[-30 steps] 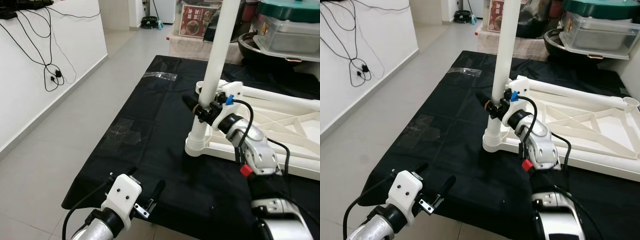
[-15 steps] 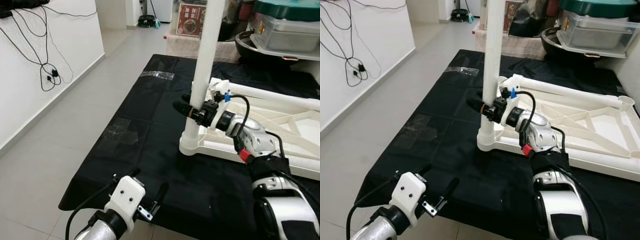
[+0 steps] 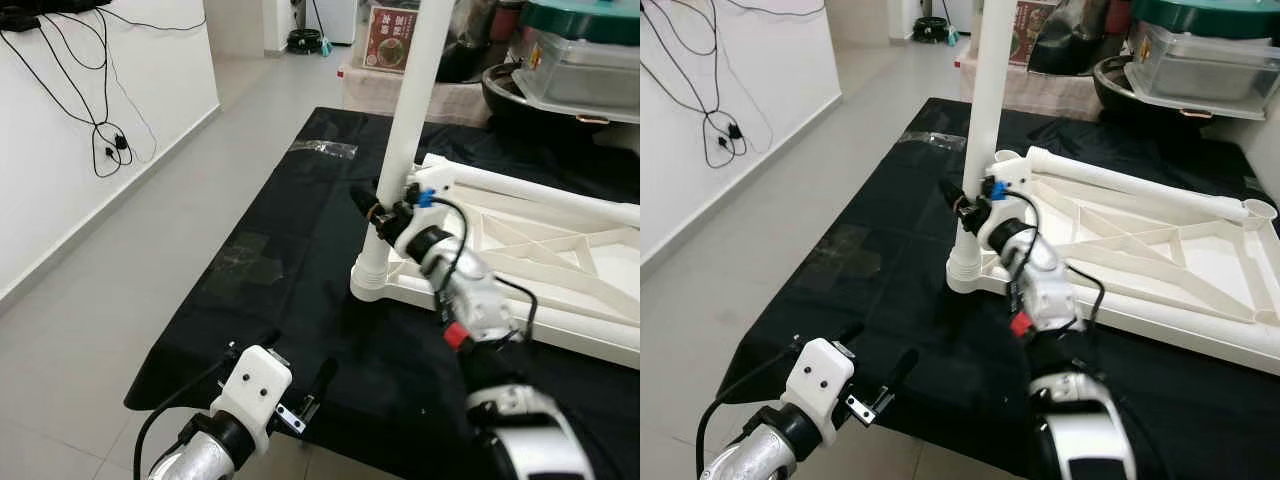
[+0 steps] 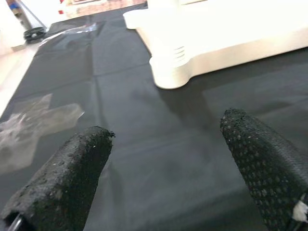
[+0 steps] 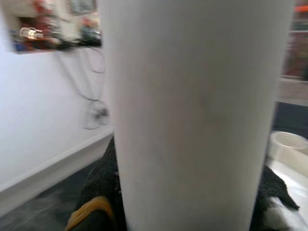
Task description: Building children table
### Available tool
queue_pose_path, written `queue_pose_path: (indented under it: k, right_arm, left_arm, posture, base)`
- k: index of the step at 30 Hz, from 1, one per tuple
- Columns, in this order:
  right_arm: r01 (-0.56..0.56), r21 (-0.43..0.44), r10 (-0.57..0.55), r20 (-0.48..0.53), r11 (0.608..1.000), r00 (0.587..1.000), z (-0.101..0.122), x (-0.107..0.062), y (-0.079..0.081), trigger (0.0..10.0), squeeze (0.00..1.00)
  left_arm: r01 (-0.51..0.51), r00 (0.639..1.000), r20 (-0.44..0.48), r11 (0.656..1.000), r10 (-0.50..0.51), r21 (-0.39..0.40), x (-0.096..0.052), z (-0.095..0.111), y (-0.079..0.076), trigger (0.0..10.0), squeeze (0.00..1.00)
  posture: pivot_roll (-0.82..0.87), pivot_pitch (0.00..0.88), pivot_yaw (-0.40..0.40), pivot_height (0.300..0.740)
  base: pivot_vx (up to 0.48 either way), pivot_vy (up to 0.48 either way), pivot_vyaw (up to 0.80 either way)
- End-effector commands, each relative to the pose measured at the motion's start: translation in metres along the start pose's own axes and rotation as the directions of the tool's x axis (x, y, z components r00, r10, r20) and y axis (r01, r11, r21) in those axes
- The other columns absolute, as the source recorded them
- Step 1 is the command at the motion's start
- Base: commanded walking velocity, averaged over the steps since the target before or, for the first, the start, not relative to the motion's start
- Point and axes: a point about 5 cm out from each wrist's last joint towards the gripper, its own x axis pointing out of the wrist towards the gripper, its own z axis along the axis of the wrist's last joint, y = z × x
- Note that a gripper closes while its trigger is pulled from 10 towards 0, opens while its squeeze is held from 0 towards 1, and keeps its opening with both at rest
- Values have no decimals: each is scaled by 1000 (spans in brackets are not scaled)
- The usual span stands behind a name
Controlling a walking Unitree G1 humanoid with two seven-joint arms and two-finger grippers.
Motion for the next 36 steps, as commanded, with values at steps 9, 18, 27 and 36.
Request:
queue_pose_path:
  k: [9,18,27,36]
  right_arm:
    - [549,-53,-552,-105,834,827,-5,-40,-5,0,0]
    - [351,-23,-346,120,936,931,17,-20,10,10000,1000]
    - [-7,30,5,89,1000,996,19,-11,-23,10000,0]
    - [-616,161,629,-42,771,776,10,-7,-29,10000,0]
  left_arm:
    - [-2,1000,-20,1000,2,-2,-2,-4,-2,10000,0]
    - [-5,1000,-20,1000,5,-3,-1,-5,-2,10000,0]
    - [-9,1000,-20,1000,9,-2,-1,-5,-1,10000,0]
    - [-11,1000,-14,1000,11,2,0,-4,0,10000,0]
  posture:
    - [128,99,-45,740]
    - [127,100,-48,740]
    - [127,101,-46,740]
    - [138,90,-54,740]
  base:
    - [0,0,0]
    - [0,0,0]
    - [0,0,0]
    - [0,0,0]
